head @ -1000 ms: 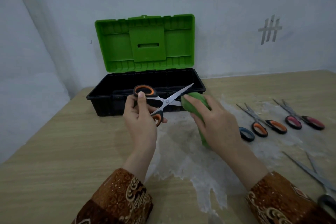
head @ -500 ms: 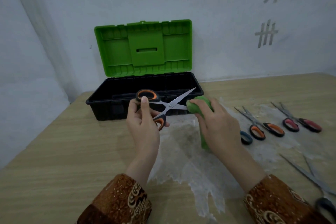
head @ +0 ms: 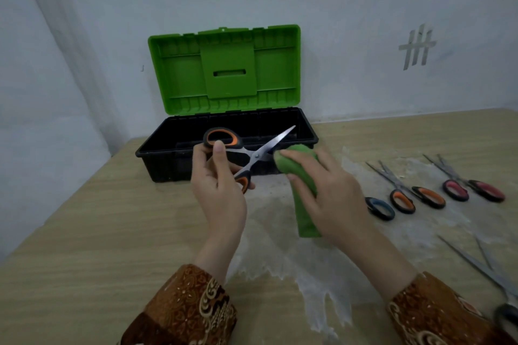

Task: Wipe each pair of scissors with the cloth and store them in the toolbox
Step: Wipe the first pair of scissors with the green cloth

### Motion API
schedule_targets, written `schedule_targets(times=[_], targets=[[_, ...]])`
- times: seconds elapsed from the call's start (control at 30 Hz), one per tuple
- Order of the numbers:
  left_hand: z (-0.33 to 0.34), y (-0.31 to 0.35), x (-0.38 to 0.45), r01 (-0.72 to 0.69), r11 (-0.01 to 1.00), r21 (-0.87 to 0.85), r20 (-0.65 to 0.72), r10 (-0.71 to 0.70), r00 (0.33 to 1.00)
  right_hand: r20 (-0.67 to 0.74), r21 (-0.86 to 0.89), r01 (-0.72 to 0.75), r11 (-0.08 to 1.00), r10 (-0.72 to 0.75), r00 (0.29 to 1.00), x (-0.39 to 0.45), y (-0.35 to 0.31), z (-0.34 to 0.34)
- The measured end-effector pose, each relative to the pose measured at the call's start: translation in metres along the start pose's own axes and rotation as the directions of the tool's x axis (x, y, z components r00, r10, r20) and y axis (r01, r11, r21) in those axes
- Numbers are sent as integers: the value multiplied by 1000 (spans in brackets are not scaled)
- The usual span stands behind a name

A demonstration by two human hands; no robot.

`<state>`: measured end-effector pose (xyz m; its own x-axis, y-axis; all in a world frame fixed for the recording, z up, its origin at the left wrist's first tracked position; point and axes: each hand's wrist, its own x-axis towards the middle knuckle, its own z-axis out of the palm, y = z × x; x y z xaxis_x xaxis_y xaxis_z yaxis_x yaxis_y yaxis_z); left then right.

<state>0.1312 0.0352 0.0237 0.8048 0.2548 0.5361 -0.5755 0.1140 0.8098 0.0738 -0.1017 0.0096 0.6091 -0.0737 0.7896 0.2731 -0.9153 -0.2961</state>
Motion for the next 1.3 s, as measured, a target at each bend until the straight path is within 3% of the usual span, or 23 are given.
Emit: schedule_targets(times=[0.1,0.27,0.47,0.63,0.87,0.97,1.13,1.3], targets=[[2,3,-6,-77,997,31,55,75,996,44,-11,6,1000,-6,999,-2,-7,6],[2,3,-6,-178,981,83,82,171,982,68,-91,-168,982,175,982,-3,4,7],[4,1,-8,-235,967,99,98,225,969,42,-6,-102,995,102,994,-2,-5,5],[5,1,-8,-282,953,107,111,271,956,-2,-7,-219,976,219,976,-1,-3,5],[2,2,-8,-357,926,125,141,339,930,46,73,-138,988,135,990,-1,-7,5],[1,0,-4,-380,916,130,177,356,918,28,33,-89,995,88,996,0,-4,4],[0,-1,-2,-414,900,136,226,379,898,24,39,-141,989,140,990,-1,-4,4],[1,-1,-5,-420,897,137,229,383,895,19,-120,-88,989,91,996,1,-5,6]])
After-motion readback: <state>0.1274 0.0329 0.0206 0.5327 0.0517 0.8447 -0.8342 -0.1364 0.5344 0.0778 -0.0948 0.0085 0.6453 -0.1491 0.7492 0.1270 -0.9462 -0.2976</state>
